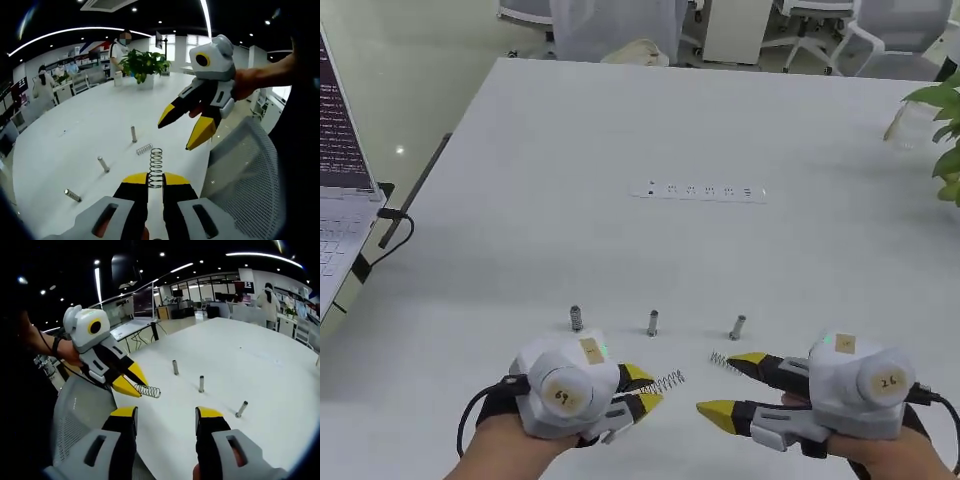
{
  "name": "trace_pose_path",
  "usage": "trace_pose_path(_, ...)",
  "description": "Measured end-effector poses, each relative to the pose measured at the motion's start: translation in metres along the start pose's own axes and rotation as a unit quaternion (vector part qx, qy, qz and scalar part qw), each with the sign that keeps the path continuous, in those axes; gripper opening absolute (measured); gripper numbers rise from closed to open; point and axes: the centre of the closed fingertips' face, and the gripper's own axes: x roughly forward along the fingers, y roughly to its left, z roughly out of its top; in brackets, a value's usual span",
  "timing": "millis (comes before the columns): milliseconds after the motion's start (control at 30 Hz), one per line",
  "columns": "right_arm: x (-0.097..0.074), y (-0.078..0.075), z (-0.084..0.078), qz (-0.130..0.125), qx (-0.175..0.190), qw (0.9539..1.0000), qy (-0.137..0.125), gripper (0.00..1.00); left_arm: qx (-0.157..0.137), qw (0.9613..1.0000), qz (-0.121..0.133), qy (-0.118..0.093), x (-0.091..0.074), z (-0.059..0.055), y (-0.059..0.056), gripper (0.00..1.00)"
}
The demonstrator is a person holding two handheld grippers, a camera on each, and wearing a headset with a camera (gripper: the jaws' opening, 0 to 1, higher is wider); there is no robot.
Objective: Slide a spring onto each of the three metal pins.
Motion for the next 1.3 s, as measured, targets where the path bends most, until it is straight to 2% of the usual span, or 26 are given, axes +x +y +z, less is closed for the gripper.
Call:
trace_pose_path(600,0.006,0.026,-0.002,0.068,0.003,0.9977,0.007,0.30,0.040,0.9982,-0.045,-0.007,0.005,0.015,-0.030,0.02)
trace_pose_path(667,0.006,0.029,-0.003,0.076,0.003,0.9971,0.007,0.26,0.050,0.9976,-0.049,-0.004,0.005,0.015,-0.031,0.02)
trace_pose_path(733,0.005,0.034,-0.004,0.088,0.012,0.9960,0.003,0.18,0.054,0.9969,-0.058,-0.001,0.005,0.013,-0.034,0.02)
trace_pose_path(933,0.001,0.036,-0.005,0.100,0.031,0.9944,-0.005,0.14,0.064,0.9956,-0.068,0.003,0.005,0.011,-0.039,0.02)
trace_pose_path(1233,-0.003,0.039,-0.009,0.110,0.032,0.9934,0.006,0.14,0.079,0.9935,-0.081,0.007,0.007,0.010,-0.045,0.02)
trace_pose_path(1300,-0.005,0.041,-0.007,0.116,0.035,0.9927,0.002,0.11,0.093,0.9920,-0.083,0.015,0.008,0.007,-0.045,0.02)
